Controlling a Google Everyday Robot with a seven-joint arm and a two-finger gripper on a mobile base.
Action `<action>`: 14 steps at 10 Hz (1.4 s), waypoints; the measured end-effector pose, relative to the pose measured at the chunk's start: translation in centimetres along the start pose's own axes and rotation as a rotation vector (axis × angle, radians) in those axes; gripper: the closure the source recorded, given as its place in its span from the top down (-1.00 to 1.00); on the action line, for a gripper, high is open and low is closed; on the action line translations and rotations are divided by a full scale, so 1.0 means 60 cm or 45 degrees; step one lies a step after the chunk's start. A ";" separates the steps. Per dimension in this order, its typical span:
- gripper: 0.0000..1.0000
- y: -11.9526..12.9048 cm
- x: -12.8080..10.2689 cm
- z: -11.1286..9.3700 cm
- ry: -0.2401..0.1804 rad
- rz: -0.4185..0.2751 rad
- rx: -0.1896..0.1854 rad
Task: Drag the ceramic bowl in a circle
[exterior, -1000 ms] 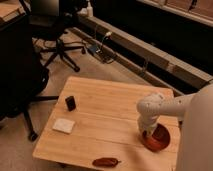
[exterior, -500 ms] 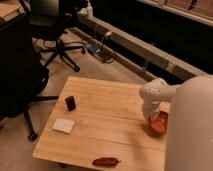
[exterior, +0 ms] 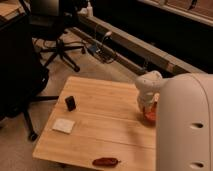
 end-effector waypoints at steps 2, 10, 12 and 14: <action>-1.00 0.025 -0.025 -0.012 -0.016 -0.022 0.000; -1.00 0.166 -0.057 -0.041 -0.060 -0.149 -0.078; -1.00 0.222 -0.044 -0.041 -0.055 -0.207 -0.118; -1.00 0.268 -0.027 -0.040 -0.039 -0.265 -0.166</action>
